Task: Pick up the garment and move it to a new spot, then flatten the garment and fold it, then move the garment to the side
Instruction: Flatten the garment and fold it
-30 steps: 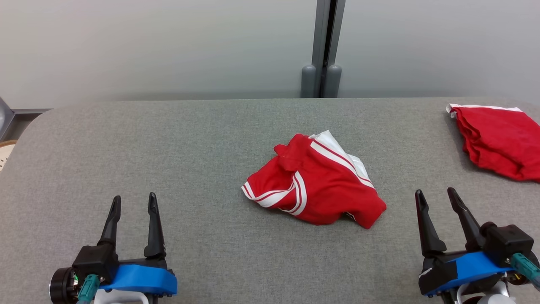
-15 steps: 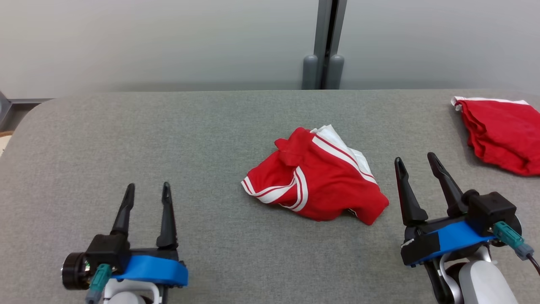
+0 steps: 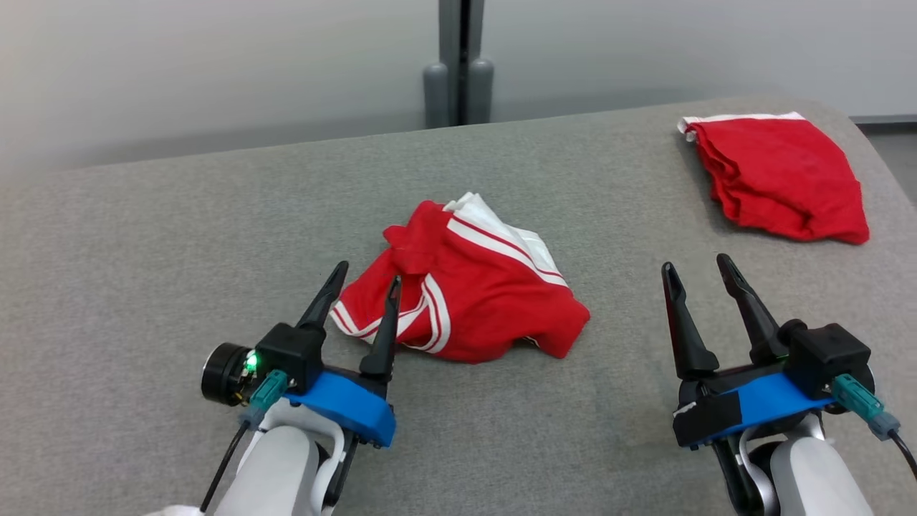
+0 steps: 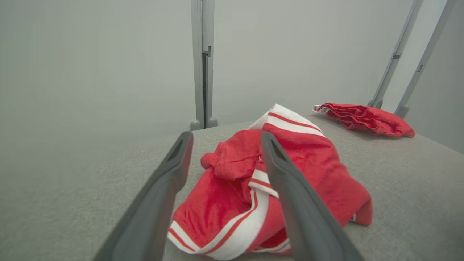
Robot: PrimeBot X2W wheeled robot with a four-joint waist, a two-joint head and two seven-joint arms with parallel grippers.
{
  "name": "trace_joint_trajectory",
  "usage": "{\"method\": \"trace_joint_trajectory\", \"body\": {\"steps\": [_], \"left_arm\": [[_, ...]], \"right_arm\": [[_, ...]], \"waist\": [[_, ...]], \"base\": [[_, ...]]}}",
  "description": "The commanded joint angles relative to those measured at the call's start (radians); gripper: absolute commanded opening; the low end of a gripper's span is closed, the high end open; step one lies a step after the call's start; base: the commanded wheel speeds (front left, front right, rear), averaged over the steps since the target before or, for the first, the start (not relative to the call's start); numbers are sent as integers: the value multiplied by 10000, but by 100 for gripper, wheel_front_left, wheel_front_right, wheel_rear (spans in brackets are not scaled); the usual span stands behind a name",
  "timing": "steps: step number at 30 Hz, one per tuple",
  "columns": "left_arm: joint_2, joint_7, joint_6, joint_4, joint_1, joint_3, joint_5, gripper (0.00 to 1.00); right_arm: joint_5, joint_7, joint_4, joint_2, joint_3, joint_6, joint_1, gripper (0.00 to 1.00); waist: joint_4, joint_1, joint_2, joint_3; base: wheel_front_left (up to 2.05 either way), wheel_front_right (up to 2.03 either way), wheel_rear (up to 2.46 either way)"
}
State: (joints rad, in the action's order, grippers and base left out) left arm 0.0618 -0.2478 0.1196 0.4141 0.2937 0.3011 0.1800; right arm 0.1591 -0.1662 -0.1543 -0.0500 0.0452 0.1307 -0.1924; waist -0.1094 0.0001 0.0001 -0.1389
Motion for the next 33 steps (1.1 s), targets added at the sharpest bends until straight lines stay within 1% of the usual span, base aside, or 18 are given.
{"method": "trace_joint_trajectory", "body": {"steps": [1,5,7,12,17,20,26,27,28,29,33], "left_arm": [[72,55,47,199,338,127,102,100],[281,507,124,997,1013,705,376,100],[411,713,126,1270,1304,1141,634,100],[995,1287,103,1913,1841,2108,1309,100],[1387,1583,104,2535,2083,2575,1591,100],[1423,1746,104,2930,2061,2784,1661,100],[1239,1804,105,3414,2099,3170,1798,100],[1208,1832,105,3496,2117,3209,1811,75],[1185,1816,105,3579,2151,3241,1839,40],[1185,1790,105,3665,2199,3272,1844,0],[1183,1276,101,3840,2542,3177,1914,0]], "right_arm": [[44,-60,-44,-10,40,1,-130,100],[141,-198,-125,-9,51,1,-256,100],[213,-264,-171,-10,33,1,-310,100],[319,-448,-328,-9,-11,1,-400,100],[411,-609,-507,-10,-76,1,-533,100],[452,-676,-626,-10,-91,1,-533,100],[492,-765,-747,-9,-128,1,-610,100],[488,-777,-755,-9,-134,1,-634,100],[479,-786,-761,-10,-139,1,-657,100],[468,-787,-761,-10,-138,1,-677,100],[431,-815,-708,-9,-168,1,-709,100]], "waist": [[-197,-1,-1,-53],[-673,-1,-1,-343],[-884,-1,-1,-494],[-1262,-1,-1,-837],[-1491,-1,-1,-1020],[-1549,-1,-1,-1048],[-1577,-1,-1,-1055],[-1577,-1,-1,-1048],[-1575,-1,-1,-1038],[-1575,-1,-1,-1028],[-1580,-1,-1,-979]], "base": [[0,0,0],[0,0,0],[0,0,0],[0,0,0],[0,0,0],[0,0,0],[0,0,0],[0,0,0],[0,0,0],[0,0,0],[0,0,0]]}}
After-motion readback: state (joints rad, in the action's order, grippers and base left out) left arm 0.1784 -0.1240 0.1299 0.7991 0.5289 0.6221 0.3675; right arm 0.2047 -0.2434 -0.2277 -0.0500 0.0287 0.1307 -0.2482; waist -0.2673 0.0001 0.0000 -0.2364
